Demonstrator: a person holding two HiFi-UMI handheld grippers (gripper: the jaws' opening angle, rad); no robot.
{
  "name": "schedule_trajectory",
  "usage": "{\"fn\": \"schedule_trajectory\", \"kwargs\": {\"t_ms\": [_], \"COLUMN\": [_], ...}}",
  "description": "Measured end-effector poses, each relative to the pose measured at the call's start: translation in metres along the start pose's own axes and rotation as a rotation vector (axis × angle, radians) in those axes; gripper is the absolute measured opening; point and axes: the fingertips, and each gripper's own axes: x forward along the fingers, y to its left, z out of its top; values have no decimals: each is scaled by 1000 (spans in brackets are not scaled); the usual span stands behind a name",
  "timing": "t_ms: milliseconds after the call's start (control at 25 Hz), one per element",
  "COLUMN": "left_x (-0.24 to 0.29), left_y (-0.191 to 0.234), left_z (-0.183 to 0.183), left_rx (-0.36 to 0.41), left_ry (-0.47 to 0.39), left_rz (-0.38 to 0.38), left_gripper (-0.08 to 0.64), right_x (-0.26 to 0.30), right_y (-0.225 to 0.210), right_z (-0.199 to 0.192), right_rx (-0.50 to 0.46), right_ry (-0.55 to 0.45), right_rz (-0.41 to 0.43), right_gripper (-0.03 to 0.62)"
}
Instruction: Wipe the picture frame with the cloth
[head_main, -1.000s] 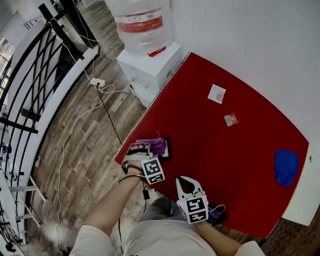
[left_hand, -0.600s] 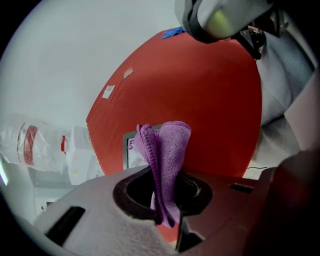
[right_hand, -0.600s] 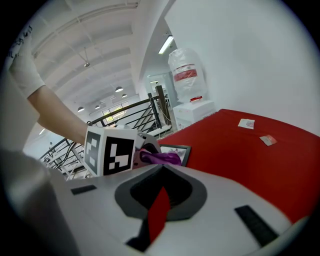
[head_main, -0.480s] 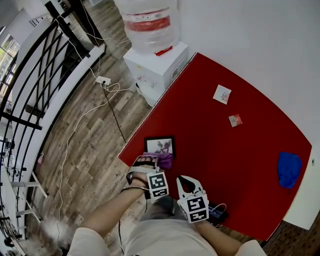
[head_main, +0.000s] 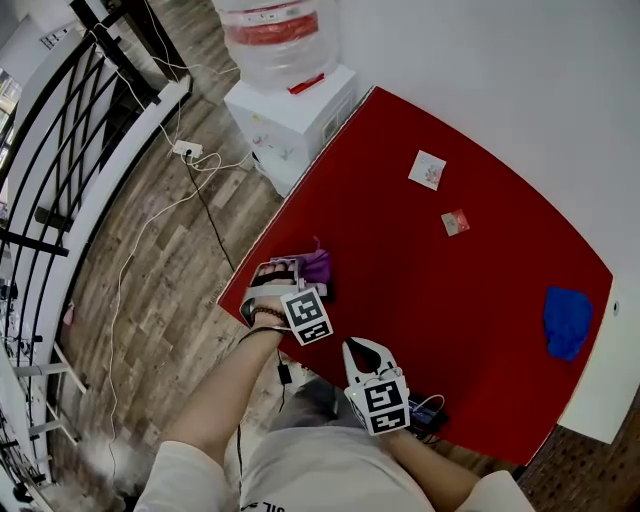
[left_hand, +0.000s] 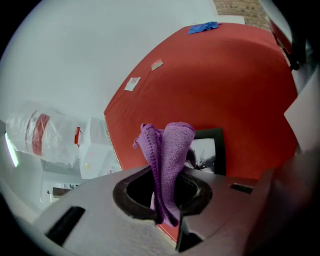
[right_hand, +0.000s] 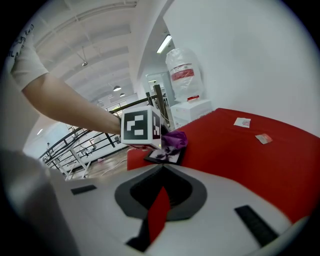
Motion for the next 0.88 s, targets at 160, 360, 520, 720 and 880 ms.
{"fn": "schedule_trajectory", "kwargs": {"t_ms": [160,360,520,720,880], "left_x": [10,-2,-25,-46,-48], "left_y": [-9,-22,-56,-89,-93], "left_z": [-1,-2,-4,-3,-2], "left_rx": [6,39,97,157,158], "left_ry": [14,-3,-26,-53,-56], "left_rz": [-26,-52,-108,-130,-128], "left_gripper": [61,61,61,61,61], "right_x": [-1,0,1,1,1], "right_y": [-8,-12,-13,-10,-10], "right_z": [-1,1,3,3,-1], "right_rx": [8,9,9,17,12], "right_ry": [5,3,-5,-4,-3], "right_rz": [-12,-16,-15,-7,-9], "right_gripper": [3,3,3,3,3]}}
